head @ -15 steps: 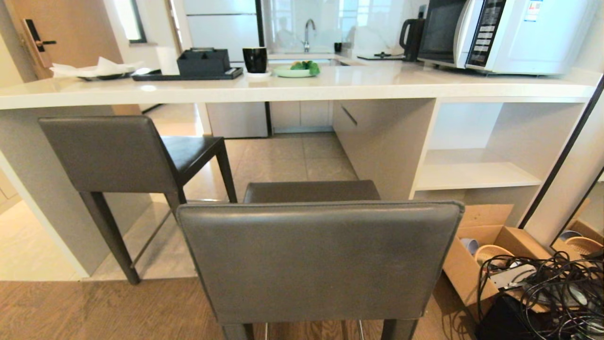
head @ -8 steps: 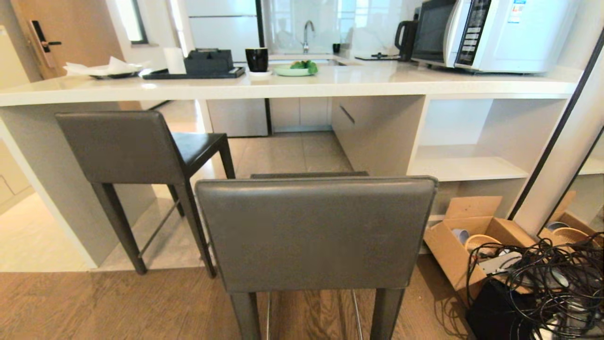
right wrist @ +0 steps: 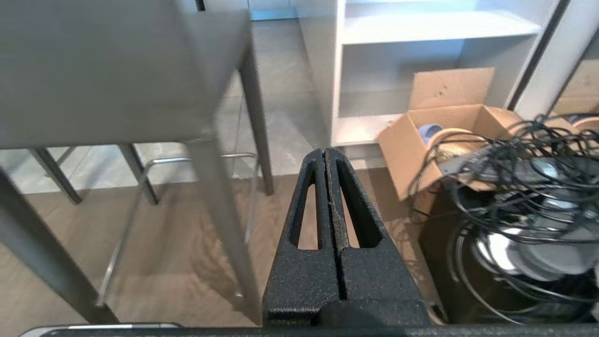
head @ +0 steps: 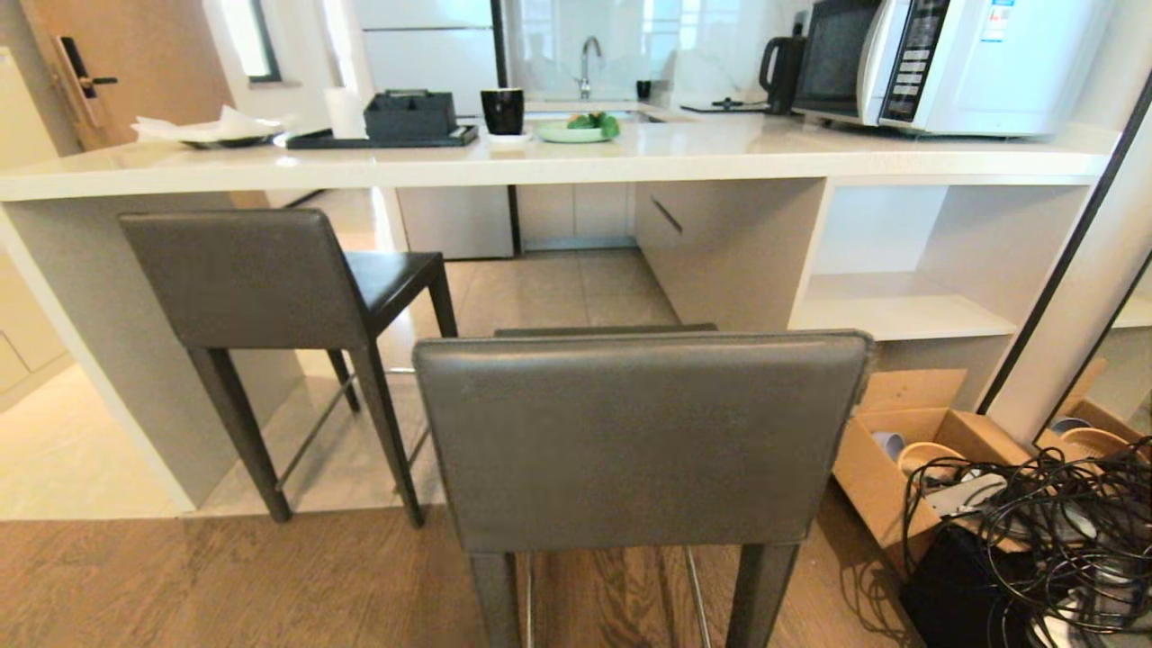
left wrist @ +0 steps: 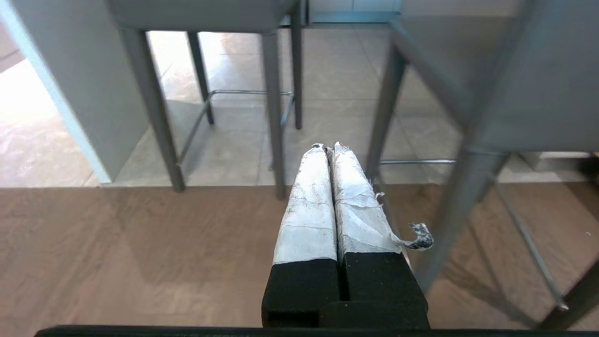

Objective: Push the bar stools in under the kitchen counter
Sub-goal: Pull the gray chair out from under the dining table

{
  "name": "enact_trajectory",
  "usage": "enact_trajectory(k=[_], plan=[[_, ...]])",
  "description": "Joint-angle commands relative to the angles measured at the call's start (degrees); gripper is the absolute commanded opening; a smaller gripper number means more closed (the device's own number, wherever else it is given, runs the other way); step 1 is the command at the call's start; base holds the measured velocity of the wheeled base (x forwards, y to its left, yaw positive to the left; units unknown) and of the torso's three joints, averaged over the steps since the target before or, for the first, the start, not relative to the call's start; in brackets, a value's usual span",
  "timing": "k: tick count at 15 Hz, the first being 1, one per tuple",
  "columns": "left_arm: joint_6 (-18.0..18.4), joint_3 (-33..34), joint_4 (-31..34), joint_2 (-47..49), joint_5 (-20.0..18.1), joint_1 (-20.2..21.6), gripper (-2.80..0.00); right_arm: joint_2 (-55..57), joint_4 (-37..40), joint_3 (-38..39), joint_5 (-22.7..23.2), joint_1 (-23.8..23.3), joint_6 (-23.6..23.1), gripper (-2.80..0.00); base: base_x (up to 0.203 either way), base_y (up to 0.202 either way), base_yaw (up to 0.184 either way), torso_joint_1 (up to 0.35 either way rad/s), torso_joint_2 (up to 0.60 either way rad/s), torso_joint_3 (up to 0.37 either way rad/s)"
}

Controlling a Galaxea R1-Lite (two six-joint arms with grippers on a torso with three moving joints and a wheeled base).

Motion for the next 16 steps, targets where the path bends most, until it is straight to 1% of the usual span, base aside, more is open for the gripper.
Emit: enact_trajectory(k=[1, 16], plan=[[-0.01, 0.09, -0.02, 0.09, -0.01, 0.04, -2.8, 0.0, 0.01, 0.09, 0.01, 0.13, -0.04, -2.8, 0.0, 0.198, -0.004, 0.0, 0.0, 0.004], [-0.01, 0.09, -0.02, 0.02, -0.01, 0.04, -2.8, 0.0, 0.01, 0.09, 0.01, 0.05, 0.04, -2.8, 0.0, 0.197, -0.001, 0.001, 0.0, 0.002]])
